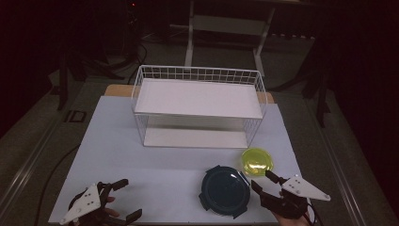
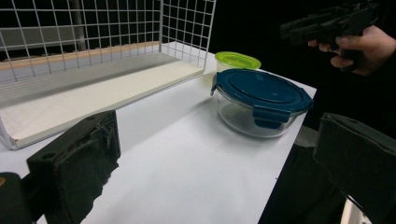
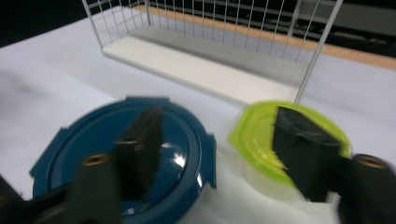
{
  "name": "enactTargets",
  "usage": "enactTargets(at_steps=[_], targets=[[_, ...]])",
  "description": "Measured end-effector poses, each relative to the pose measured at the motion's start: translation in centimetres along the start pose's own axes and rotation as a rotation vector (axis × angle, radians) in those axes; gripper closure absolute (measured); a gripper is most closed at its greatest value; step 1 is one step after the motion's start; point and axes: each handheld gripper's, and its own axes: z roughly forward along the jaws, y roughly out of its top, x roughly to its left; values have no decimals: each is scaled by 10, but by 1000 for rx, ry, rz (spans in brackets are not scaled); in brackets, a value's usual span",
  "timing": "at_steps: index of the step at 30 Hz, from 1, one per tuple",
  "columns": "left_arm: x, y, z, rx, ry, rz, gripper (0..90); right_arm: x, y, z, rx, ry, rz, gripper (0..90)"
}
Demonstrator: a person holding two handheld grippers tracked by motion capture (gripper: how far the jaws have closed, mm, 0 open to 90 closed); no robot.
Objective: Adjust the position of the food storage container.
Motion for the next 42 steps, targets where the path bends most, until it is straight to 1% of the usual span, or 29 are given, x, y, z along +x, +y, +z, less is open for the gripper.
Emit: enactTargets(at_steps=[1,2,3,4,5,7,8,9,10,11,12,13,14,15,16,17,19,23,27,33,38,40,42], targets=[[0,0,0,0,0,0,2,-1,-2,0,8,8,0,447],[0,0,0,0,0,0,2,-2,-4,-1,19,11,-1,503],[0,0,0,0,-2,-3,2,-2,-7,-1,27,16,-6,536],[0,0,0,0,-2,-3,2,-2,-7,-1,27,16,-6,536],[0,0,1,1,-3,-3,2,-2,-9,-1,38,17,-13,560],[0,0,1,3,-4,-3,2,-4,-15,0,57,48,-10,652],[0,0,1,3,-4,-3,2,-4,-15,0,57,48,-10,652],[0,0,1,4,-4,-2,2,-4,-20,2,79,75,-10,697],[0,0,1,4,-5,-2,2,-4,-20,2,79,75,-10,697],[0,0,1,4,-6,-3,2,-3,-25,4,100,94,-7,749],[0,0,1,4,-6,-3,2,-3,-25,4,100,94,-7,749],[1,-1,1,8,-7,-4,2,-3,-29,5,116,116,-1,790],[1,-1,1,8,-7,-4,2,-3,-29,5,116,116,-1,790],[1,-1,2,7,-11,-4,2,-3,-32,6,136,123,2,845],[1,-1,2,7,-11,-4,2,-3,-32,6,136,123,2,845],[1,-1,2,9,-15,-4,2,-3,-34,7,154,125,4,896],[0,-1,2,9,-18,-2,2,-4,-37,7,163,125,7,898],[0,0,2,6,-23,-1,2,-4,-42,9,178,158,12,898],[0,0,2,4,-23,0,2,-1,-43,13,198,176,7,899],[-1,0,2,-4,-25,5,2,-2,-42,14,191,176,5,900],[-1,0,2,-1,-28,6,2,3,-41,17,194,182,-6,900],[-2,0,2,-4,-30,5,2,8,-38,21,198,200,-20,900],[-1,0,1,-10,-29,3,2,12,-36,25,199,221,-22,900]])
